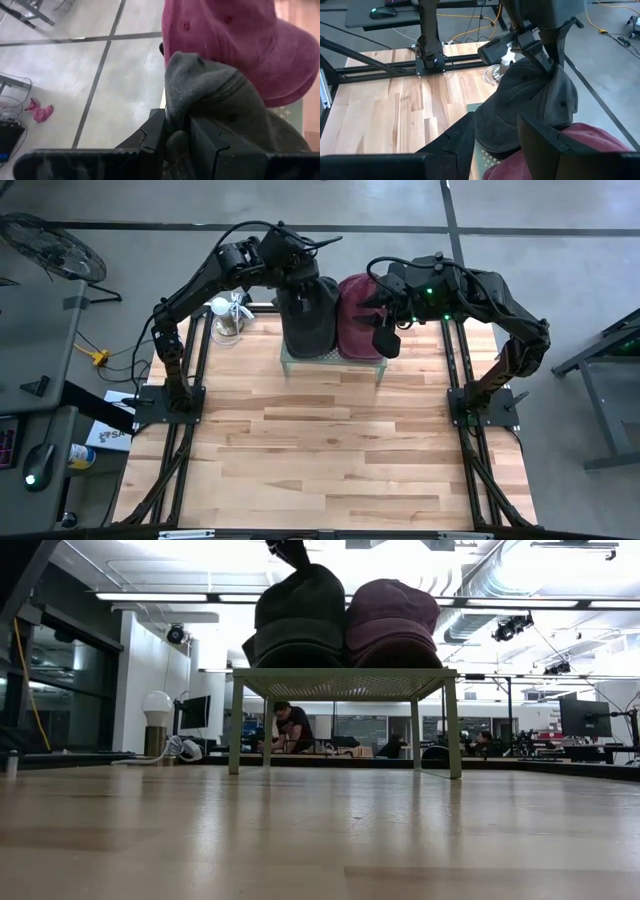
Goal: Pick & Place hat
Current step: Stack the black cap on the other black caps on the shelf, then return to Home Position
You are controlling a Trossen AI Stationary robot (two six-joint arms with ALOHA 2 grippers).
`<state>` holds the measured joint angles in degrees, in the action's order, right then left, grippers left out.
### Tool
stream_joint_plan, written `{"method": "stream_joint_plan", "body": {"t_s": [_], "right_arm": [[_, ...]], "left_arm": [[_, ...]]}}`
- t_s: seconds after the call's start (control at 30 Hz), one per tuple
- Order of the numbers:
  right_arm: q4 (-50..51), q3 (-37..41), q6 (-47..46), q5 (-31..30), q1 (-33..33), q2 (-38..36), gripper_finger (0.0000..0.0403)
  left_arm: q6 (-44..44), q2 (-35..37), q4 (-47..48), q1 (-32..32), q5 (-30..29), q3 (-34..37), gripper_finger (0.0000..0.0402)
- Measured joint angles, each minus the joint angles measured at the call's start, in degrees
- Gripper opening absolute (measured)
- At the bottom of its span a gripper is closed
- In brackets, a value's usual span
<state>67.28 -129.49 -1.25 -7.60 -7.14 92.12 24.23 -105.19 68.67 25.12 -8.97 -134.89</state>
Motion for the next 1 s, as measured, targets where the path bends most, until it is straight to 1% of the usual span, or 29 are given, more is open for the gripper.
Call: {"method": "stream_joint_plan", "body": {"t_s": [0.17, 0.23, 0.3, 0.43, 0.53, 0.63, 0.73, 0.87, 0.93, 1.0], "right_arm": [[0.50, 0.00, 0.03, 0.02, 0.00, 0.00, 0.0140], [0.69, 0.00, 0.00, 0.02, 0.00, 0.00, 0.0140], [0.69, 0.00, 0.00, 0.01, 0.00, 0.00, 0.0140], [0.69, 0.00, 0.02, 0.02, 0.00, -0.01, 0.0140], [0.68, 0.00, 0.08, 0.02, 0.00, 0.00, 0.0140], [0.69, 0.00, 0.22, 0.00, 0.00, -0.01, 0.0140], [0.74, 0.02, 1.71, 0.02, 0.00, -0.18, 0.0140], [0.95, 0.02, 6.73, -0.71, 0.00, -0.92, 0.0140], [0.95, 0.02, 7.53, -0.96, 0.00, -1.34, 0.0140], [0.96, 0.02, 7.47, -1.06, 0.00, -1.84, 0.0140]], "left_arm": [[0.89, 0.50, 0.37, 0.00, 1.11, 0.00, 0.0071], [1.04, 0.62, 0.38, 0.00, 1.74, 0.00, 0.0083], [1.04, 0.64, 0.37, 0.00, 2.08, 0.00, 0.0105], [1.95, 0.64, 0.28, 0.00, 1.75, 0.00, 0.0171], [3.69, 0.63, 0.22, -0.02, -0.39, 0.00, 0.0218], [5.33, 1.00, 0.01, -0.04, -4.23, 0.00, 0.0248], [5.74, 2.05, -0.63, -0.02, -6.69, -0.02, 0.0263], [3.82, 4.30, -0.81, -0.42, -10.69, -0.07, 0.0267], [2.48, 5.49, 0.46, -0.86, -13.09, -0.07, 0.0267], [2.13, 7.27, 3.24, -0.96, -14.14, -0.07, 0.0267]]}}
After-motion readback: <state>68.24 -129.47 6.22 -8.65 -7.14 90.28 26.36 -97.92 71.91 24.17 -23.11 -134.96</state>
